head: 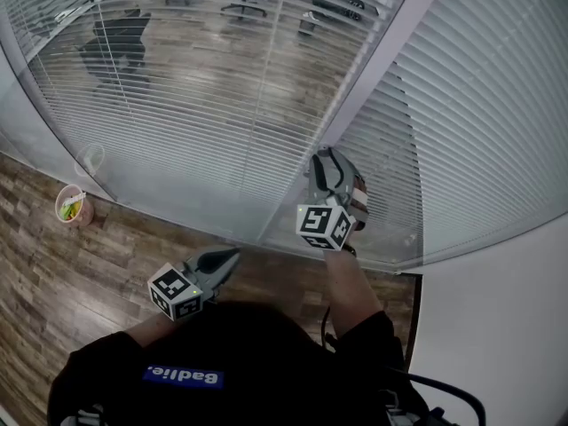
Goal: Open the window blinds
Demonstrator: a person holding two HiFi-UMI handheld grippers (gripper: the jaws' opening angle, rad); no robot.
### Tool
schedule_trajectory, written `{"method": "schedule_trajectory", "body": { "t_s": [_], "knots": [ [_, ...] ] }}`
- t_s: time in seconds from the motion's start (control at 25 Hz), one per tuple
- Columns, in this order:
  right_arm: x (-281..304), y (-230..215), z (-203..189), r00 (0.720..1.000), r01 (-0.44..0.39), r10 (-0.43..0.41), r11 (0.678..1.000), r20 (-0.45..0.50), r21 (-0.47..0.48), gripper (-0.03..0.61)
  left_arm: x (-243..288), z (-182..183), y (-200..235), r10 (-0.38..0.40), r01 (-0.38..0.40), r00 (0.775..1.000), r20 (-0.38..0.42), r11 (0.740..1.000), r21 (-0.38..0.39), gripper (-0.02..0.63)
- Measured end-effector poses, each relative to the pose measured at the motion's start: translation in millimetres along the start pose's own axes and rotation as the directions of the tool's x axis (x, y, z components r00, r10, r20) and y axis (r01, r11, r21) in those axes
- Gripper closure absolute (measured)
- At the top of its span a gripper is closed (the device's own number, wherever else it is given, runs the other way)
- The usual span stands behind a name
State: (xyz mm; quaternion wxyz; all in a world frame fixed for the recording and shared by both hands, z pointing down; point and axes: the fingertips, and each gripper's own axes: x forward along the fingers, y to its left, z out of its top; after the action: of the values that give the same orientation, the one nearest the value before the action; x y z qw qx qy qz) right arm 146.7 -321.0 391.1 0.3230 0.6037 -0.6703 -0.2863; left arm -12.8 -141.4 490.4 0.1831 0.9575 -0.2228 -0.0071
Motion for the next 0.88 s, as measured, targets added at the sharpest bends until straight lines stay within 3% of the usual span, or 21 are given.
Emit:
{"method": "schedule_trajectory", "body": {
  "t_s": [0.24, 0.4, 0.48, 0.6, 0.72, 0.88],
  "knots": [
    [2.5, -3.6, -1.9, 1.0, -0.016, 0.015, 0.976, 0.006, 0.215, 0.438, 0.2, -0.8, -0.7, -0.002, 0.002, 1.0, -0.002, 1.0, -0.003, 0.614],
    [2.5, -6.3, -1.8, 1.0, -0.016, 0.015, 0.963, 0.008, 0.27, 0.451, -0.7, -0.3, 0.2, 0.002, -0.002, 1.0, 0.001, 1.0, -0.006, 0.614],
    [2.5, -5.4, -1.8, 1.0, -0.009, 0.01, 0.979, -0.004, 0.205, 0.454, -1.3, -0.1, 1.7, 0.005, -0.005, 1.0, 0.002, 1.0, -0.008, 0.614],
    [3.2, -1.7, -1.6, 1.0, -0.001, 0.002, 1.0, -0.029, 0.022, 0.457, -1.4, -0.2, 2.6, 0.006, -0.006, 1.0, 0.003, 1.0, -0.01, 0.614],
    [3.4, 1.4, -1.8, 0.999, -0.011, 0.006, 0.994, -0.047, -0.107, 0.457, -0.9, -1.0, 2.1, 0.002, -0.002, 1.0, 0.0, 1.0, -0.011, 0.614],
    [4.3, 4.8, -3.0, 0.997, -0.022, 0.002, 0.962, -0.074, -0.271, 0.456, 0.7, -2.3, 1.6, -0.002, 0.002, 1.0, -0.004, 1.0, -0.011, 0.614]
  ]
}}
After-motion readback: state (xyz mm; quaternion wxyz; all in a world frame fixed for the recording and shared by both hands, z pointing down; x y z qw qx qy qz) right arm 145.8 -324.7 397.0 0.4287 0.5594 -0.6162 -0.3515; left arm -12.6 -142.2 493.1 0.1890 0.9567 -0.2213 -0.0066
